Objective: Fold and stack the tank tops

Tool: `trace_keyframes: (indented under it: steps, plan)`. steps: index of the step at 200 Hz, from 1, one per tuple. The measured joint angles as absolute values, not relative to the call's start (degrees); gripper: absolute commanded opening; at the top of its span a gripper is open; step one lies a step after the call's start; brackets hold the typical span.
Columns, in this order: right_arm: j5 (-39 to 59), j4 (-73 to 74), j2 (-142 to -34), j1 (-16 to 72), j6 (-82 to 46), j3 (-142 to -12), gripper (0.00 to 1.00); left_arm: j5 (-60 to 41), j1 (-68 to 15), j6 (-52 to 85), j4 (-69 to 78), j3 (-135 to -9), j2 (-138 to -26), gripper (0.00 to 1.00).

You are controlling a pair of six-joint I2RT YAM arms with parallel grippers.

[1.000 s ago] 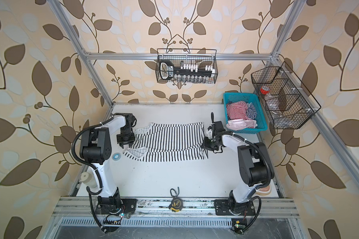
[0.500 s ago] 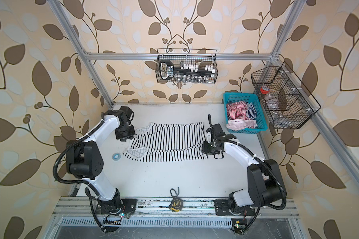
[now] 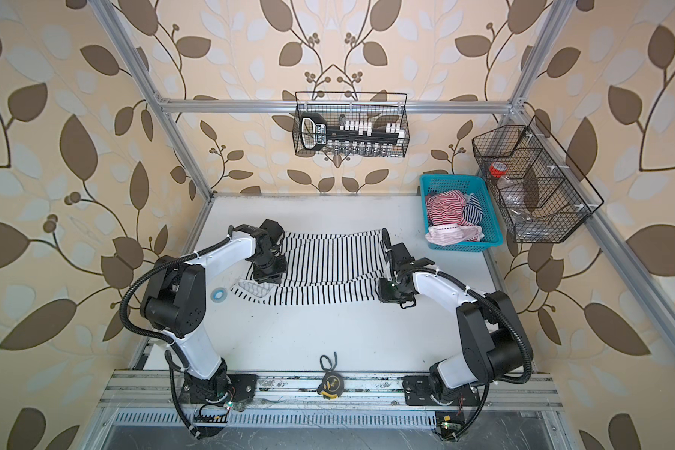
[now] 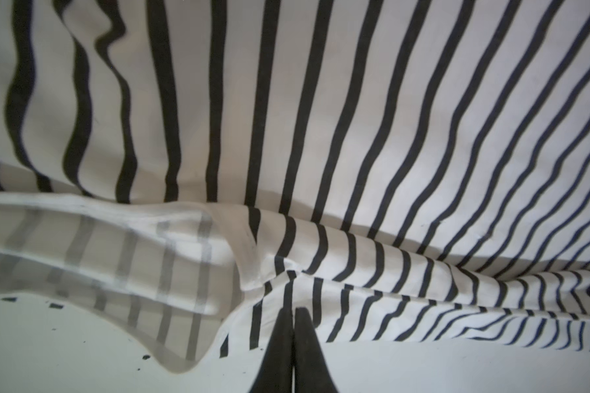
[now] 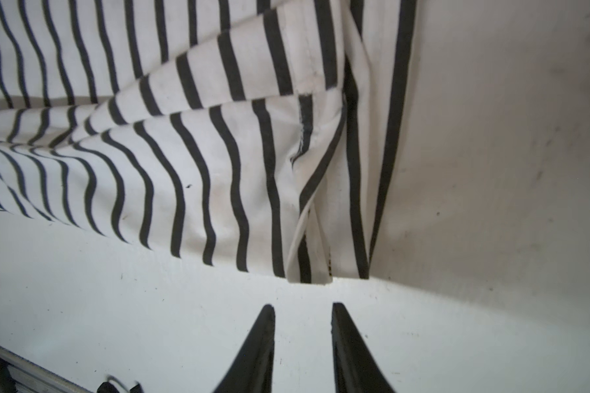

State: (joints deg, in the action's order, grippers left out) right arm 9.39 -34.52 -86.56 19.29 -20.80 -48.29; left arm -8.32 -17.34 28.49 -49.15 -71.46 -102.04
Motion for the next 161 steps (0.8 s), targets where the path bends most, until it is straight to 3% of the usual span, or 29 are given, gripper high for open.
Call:
trace_keyframes:
  steps: [63, 161]
  plan:
    - [7.9, -33.6, -90.1, 19.5, -21.2, -50.5, 0.31, -10.7, -19.5, 29.0, -44.7, -70.7, -107.5, 0.05]
    - [6.5, -33.2, -92.0, 19.5, -21.3, -51.8, 0.07, -12.0, -19.4, 29.1, -44.1, -70.7, -108.8, 0.04]
